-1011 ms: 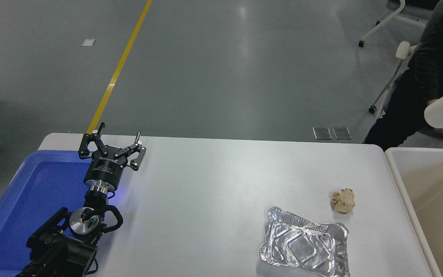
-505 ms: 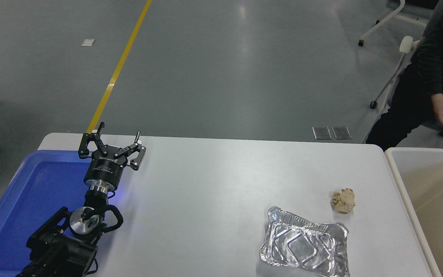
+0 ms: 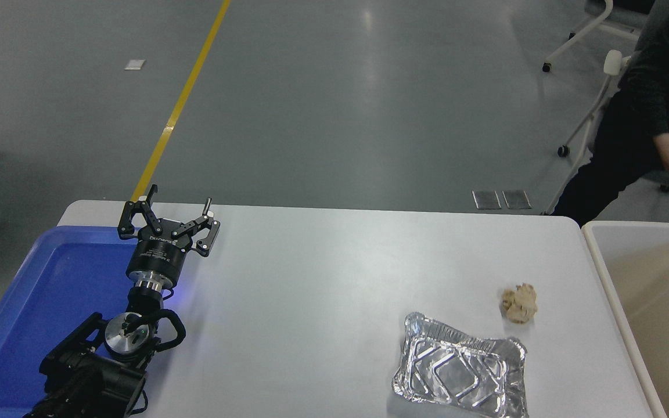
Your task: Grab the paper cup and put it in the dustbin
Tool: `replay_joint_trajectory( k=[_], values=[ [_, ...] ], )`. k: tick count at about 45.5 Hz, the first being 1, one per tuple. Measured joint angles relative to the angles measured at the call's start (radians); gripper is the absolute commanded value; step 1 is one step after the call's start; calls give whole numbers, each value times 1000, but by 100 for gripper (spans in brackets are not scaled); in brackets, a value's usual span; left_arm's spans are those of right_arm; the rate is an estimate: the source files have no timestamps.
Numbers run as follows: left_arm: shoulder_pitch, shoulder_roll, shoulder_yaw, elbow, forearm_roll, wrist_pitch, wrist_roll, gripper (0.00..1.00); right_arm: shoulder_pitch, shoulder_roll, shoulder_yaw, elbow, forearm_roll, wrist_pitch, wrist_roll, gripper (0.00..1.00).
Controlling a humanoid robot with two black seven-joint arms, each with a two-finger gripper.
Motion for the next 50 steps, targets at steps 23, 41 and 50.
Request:
replay_joint_trajectory(
  k=[23,41,50],
  values=[
    [-1,0,0,0,-1,0,0,99,-314,233,167,-123,285,-180,7,0],
    [-1,0,0,1,-1,0,0,99,-379,323,264,-131,370,-208,7,100],
    [-1,0,0,1,-1,0,0,99,-386,339,274,-131,380,-204,7,100]
  ],
)
